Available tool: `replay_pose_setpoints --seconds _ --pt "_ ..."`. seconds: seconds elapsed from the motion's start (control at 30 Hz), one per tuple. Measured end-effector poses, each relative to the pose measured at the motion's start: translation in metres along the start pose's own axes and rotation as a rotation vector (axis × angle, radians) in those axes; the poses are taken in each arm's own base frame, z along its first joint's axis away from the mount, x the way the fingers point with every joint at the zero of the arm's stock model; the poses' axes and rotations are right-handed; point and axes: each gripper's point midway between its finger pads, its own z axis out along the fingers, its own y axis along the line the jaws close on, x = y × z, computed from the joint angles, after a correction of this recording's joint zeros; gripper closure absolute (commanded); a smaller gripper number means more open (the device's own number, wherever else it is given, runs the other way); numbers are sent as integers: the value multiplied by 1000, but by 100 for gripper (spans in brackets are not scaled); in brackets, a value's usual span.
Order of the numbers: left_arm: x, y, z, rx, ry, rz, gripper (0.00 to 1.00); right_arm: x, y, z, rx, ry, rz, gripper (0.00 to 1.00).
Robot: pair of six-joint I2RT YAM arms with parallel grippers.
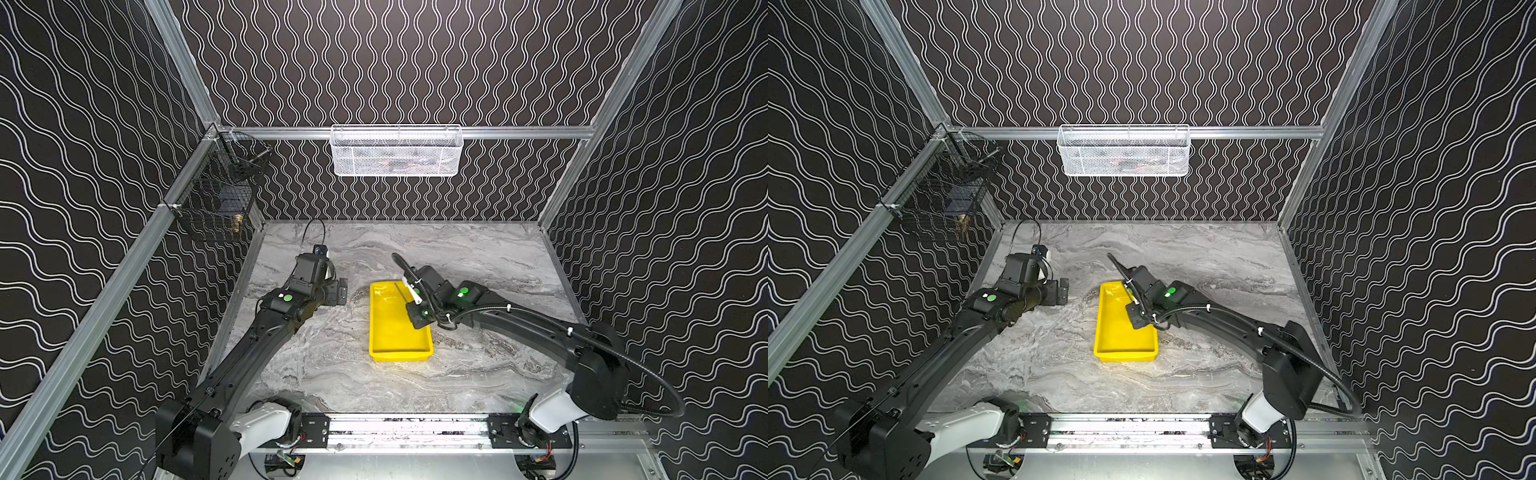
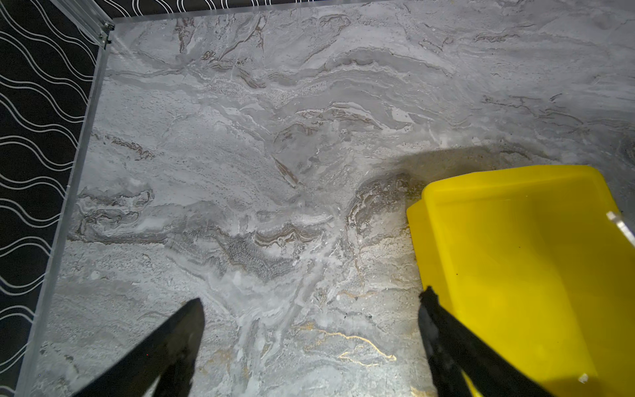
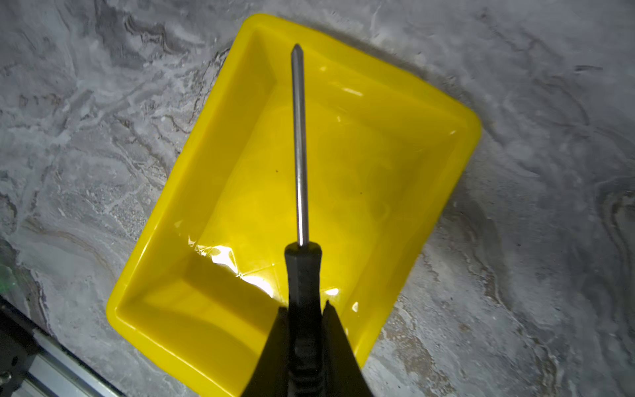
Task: Put the screwdriver in the bin
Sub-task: Place the screwdriver into the bin.
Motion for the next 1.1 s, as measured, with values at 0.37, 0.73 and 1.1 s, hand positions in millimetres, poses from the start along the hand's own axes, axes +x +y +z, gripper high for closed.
replay_pose_setpoints --seconds 0.37,0.73,1.1 --pt "2 3 0 -15 6 2 1 32 16 55 -11 116 -27 88" --pt "2 4 0 -21 10 4 1 44 14 86 19 163 -23 87" --pt "2 6 -1 -36 10 4 1 42 15 93 19 157 -19 71"
